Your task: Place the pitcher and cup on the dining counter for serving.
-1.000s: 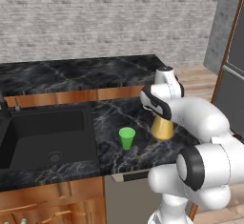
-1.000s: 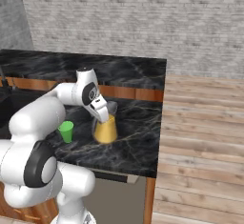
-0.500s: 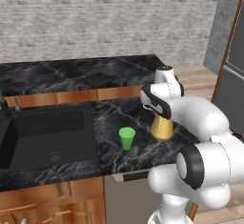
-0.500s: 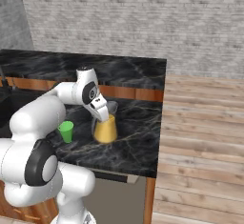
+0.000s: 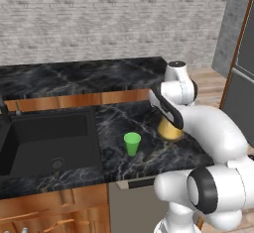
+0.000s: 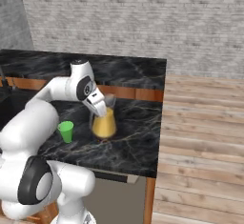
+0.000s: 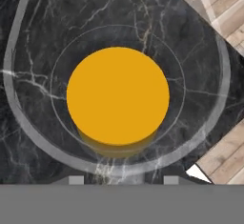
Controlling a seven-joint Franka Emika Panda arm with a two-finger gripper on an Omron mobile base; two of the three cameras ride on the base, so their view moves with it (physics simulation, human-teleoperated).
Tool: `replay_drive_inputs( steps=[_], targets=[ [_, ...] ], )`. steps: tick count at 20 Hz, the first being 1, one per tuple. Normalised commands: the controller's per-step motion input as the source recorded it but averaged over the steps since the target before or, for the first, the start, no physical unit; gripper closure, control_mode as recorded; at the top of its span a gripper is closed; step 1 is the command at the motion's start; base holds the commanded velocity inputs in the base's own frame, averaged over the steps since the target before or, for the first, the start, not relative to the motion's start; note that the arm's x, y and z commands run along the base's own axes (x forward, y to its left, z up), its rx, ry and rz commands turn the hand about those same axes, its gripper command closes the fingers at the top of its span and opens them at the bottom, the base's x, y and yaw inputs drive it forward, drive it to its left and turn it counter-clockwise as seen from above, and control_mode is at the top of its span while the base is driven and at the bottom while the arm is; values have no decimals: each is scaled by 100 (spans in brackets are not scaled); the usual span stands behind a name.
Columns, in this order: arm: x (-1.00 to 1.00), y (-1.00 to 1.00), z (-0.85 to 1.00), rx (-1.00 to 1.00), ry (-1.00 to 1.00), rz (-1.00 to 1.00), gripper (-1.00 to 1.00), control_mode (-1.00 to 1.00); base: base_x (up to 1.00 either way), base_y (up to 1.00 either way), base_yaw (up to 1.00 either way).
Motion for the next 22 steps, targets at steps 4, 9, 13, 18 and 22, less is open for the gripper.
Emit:
replay_drive_inputs(
  steps=[4, 9, 13, 18, 22],
  targets=[
    [-38, 0, 63, -7, -13, 10, 100, -100, 0, 0, 0],
    [-48, 0, 70, -9, -16, 14, 100, -100, 0, 0, 0],
    [-45, 0, 70, -8, -14, 19, 100, -100, 0, 0, 0],
    [-27, 0, 44, -1, -2, 17, 100, -100, 0, 0, 0],
    [-49, 0, 5, -3, -6, 2, 100, -100, 0, 0, 0]
  ],
)
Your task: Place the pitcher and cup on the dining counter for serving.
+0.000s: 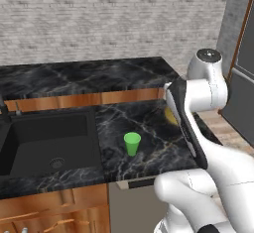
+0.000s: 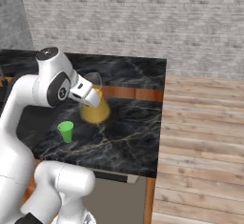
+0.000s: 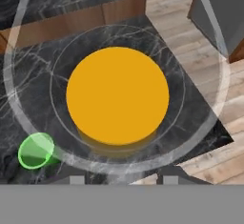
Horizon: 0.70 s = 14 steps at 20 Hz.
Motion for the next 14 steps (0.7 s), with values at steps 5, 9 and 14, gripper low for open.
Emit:
replay_drive_inputs(
  steps=[5, 9, 14],
  targets=[
    [0, 0, 0, 0, 0, 0, 100, 100, -86, -61, 0],
    [0, 0, 0, 0, 0, 0, 100, 100, -64, -100, 0],
    [0, 0, 0, 0, 0, 0, 100, 100, -14, -100, 0]
  ],
)
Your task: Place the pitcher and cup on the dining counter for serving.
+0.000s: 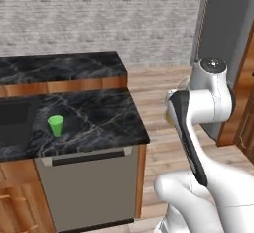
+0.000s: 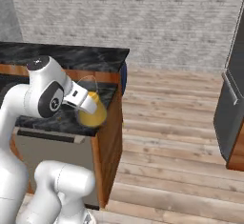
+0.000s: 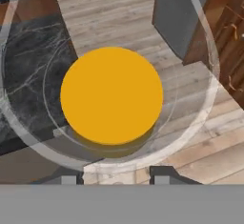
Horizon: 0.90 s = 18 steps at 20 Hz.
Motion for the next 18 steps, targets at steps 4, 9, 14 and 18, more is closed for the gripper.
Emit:
replay_drive_inputs(
  steps=[4, 9, 14, 18],
  targets=[
    [0, 0, 0, 0, 0, 0, 100, 100, 49, -99, 6],
    [0, 0, 0, 0, 0, 0, 100, 100, 98, -72, 13],
    [0, 0, 0, 0, 0, 0, 100, 100, 100, -54, 12],
    [0, 0, 0, 0, 0, 0, 100, 100, 100, -38, 23]
  ],
)
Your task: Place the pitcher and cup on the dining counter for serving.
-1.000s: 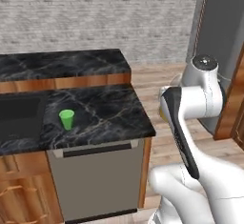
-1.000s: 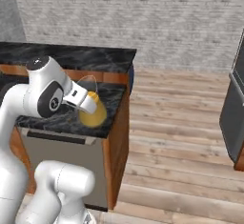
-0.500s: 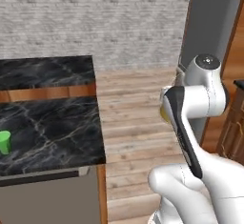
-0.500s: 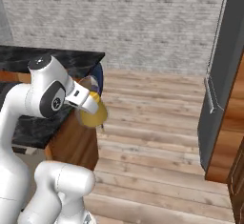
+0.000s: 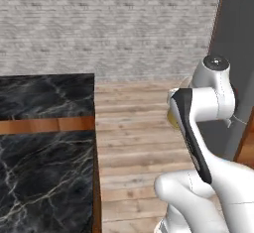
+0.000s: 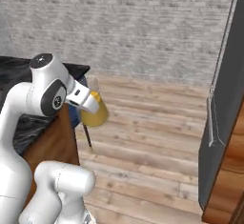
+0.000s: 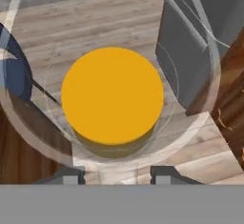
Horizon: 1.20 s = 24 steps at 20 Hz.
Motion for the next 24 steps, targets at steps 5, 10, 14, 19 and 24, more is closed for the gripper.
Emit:
replay_drive_inputs(
  steps=[5, 10, 14, 19, 24],
  targets=[
    [0, 0, 0, 0, 0, 0, 100, 100, 100, -50, 53],
    [0, 0, 0, 0, 0, 0, 100, 100, 89, -61, 67],
    [0, 0, 0, 0, 0, 0, 100, 100, 49, -79, 69],
    [0, 0, 0, 0, 0, 0, 100, 100, 27, -69, 76],
    [0, 0, 0, 0, 0, 0, 100, 100, 11, -59, 83]
  ],
)
